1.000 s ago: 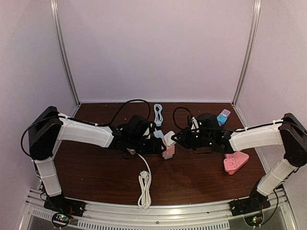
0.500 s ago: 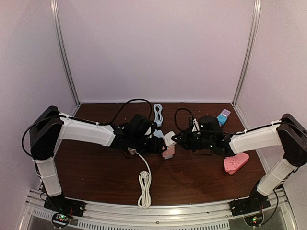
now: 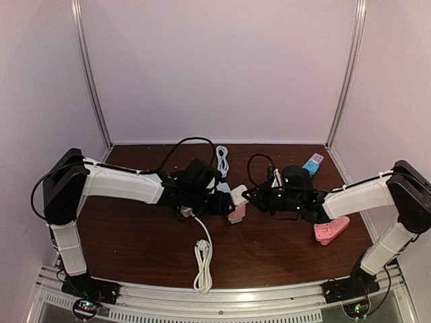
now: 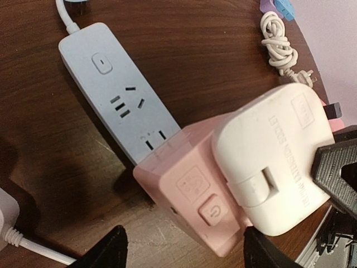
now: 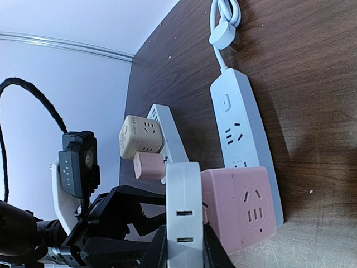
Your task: Pull the plug off the socket
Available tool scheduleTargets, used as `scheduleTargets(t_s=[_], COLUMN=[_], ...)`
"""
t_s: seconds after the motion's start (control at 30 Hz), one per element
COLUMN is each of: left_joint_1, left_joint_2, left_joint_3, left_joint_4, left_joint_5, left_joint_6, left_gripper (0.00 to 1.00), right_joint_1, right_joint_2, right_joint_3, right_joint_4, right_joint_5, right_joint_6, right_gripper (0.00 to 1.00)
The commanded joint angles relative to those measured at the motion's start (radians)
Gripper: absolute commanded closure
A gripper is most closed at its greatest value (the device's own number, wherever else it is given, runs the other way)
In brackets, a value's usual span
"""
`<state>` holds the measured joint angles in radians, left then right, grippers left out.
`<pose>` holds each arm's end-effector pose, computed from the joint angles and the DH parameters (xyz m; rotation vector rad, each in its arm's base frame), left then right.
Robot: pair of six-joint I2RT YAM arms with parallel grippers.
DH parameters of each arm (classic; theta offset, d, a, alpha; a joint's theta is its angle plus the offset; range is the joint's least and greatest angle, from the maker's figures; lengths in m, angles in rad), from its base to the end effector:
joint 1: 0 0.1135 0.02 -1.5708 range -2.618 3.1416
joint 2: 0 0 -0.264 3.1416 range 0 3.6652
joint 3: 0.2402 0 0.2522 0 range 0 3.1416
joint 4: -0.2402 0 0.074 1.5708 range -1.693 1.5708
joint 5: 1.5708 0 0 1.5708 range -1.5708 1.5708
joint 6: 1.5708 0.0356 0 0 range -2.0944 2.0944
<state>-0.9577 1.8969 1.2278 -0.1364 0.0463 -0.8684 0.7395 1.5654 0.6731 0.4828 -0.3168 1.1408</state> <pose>0.2345 -0.3361 0.1797 0.1390 2.5734 -0.8573 0.2274 0.2225 0.1815 0.2214 2.2940 1.4305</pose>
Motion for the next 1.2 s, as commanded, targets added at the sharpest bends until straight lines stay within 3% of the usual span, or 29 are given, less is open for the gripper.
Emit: scheduleTargets(t_s=[0.0,1.17], left_joint_1=[0.026,0.047], left_joint_2=[0.045,0.083], left_joint_3=[-0.008,-0.027], left_joint_4=[-0.093,-0.164], left_joint_5=[-0.117,-0.188], left_joint_6=[-0.023,-0.101], left_gripper=[0.28,0.28], right_joint_1=[0.006,-0.021], right_joint_2=[0.002,-0.038], right_joint_3=[-0.039,-0.092], right_joint_4=[-0.041,0.215], right_joint_5=[-0.08,-0.154], right_joint_6=[0.03,0.093], right_gripper=[1.0,1.0])
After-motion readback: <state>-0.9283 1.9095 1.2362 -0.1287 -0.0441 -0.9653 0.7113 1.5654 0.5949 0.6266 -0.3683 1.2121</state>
